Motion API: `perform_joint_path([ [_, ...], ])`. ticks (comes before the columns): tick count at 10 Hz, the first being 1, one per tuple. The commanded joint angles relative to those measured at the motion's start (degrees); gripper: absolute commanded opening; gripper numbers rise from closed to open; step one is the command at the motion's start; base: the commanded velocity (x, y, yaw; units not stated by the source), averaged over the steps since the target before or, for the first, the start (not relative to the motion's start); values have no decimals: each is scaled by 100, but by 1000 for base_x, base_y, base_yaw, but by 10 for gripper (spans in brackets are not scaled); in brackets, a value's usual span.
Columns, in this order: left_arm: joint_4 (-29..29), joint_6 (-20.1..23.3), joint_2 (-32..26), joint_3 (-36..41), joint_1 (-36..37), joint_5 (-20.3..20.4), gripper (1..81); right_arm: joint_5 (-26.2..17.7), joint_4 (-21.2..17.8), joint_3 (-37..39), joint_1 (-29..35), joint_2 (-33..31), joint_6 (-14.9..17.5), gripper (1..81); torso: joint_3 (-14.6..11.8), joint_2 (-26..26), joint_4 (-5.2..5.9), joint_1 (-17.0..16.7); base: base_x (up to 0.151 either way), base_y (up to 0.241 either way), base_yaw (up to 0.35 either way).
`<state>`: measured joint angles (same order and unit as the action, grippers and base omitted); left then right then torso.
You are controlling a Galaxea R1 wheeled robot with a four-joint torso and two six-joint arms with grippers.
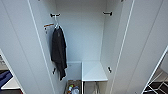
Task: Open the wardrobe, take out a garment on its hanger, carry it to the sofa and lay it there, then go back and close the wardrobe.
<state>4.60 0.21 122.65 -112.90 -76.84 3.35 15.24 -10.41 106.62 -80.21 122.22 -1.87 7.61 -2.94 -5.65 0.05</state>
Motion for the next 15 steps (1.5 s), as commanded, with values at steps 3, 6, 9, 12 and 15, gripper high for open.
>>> perform_joint_path([
  [3, 261, -1593, -1478, 128, 1877, 51, 811, 331, -418, -414, 1810, -1117, -1270, 811, 0, 0, 0, -2, 0, 0, 0],
  [6, 287, -1726, -1874, 119, 3258, -498, 811, -159, -409, -530, 3050, -1408, -2052, 811, 2, 2, 0, 5, 0, 0, 0],
  [9, 375, -1726, -1867, 153, 4627, -1642, 811, -1135, -418, -599, 4411, -1251, -2615, 811, 5, 5, 0, 6, 0, 0, 0],
  [12, 419, -1726, -1603, 441, 5411, -2881, 811, -2388, -427, -1071, 5353, -909, -2793, 811, 11, 9, 0, 11, 0, 0, 0],
  [15, 788, -1726, -1515, 1732, 5429, -2972, 811, -2737, -418, -3045, 5397, -793, -2767, 811, 15, 13, 0, 15, 0, 0, 0],
])
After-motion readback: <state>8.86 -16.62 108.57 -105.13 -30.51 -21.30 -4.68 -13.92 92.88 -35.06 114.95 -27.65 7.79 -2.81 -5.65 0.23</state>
